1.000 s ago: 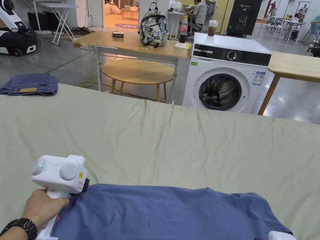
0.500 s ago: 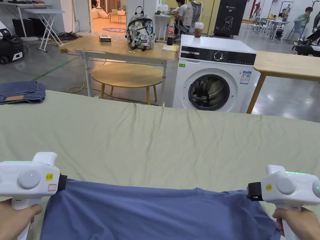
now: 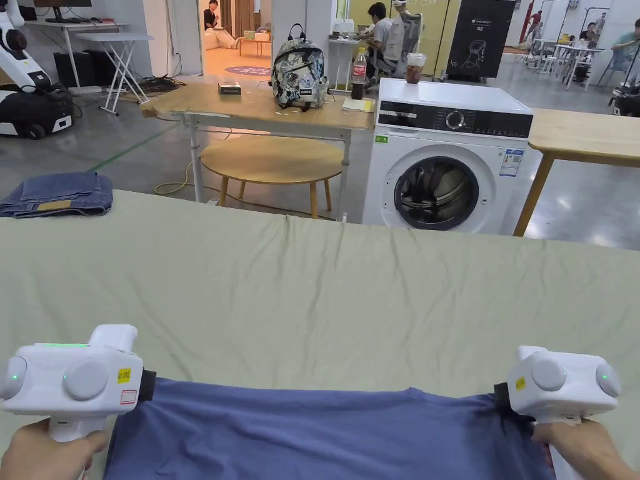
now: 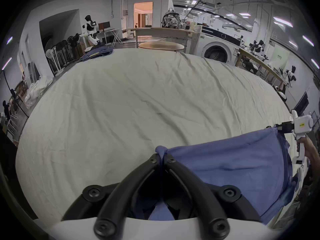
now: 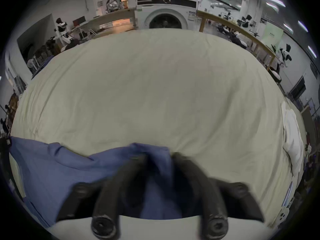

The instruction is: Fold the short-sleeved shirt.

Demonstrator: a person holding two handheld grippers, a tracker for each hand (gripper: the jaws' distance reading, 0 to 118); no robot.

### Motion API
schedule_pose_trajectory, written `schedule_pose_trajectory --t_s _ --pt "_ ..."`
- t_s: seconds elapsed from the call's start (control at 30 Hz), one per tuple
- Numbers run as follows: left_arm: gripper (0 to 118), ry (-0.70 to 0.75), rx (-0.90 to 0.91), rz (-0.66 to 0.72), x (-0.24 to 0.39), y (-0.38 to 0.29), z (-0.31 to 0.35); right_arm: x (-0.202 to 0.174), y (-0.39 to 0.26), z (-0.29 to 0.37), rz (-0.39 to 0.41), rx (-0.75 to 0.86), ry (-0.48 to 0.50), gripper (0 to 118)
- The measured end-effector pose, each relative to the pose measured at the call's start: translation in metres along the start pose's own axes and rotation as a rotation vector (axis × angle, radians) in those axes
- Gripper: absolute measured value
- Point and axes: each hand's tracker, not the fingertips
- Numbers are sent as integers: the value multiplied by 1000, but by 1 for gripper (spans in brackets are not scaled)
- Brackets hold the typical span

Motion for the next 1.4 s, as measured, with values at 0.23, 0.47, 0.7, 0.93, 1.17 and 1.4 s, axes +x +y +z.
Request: schedule_pose_trajectory --t_s 0.23,0.47,0.7,0.93,1.17,1.4 --pt "0 5 14 -15 -7 3 2 -5 -17 49 -32 148 -28 0" --pt "0 -30 124 1 -7 23 53 16 -13 124 -45 350 -56 0" --pt "0 -62 278 -24 6 58 131 24 -9 226 -84 558 -113 0" --pt "0 -75 403 -42 15 102 198 23 3 311 -74 717 -156 0" --pt "0 -74 487 -43 20 159 241 21 46 367 -78 812 -196 0" --pt "0 -37 537 -53 21 229 246 18 103 395 -114 873 -213 0"
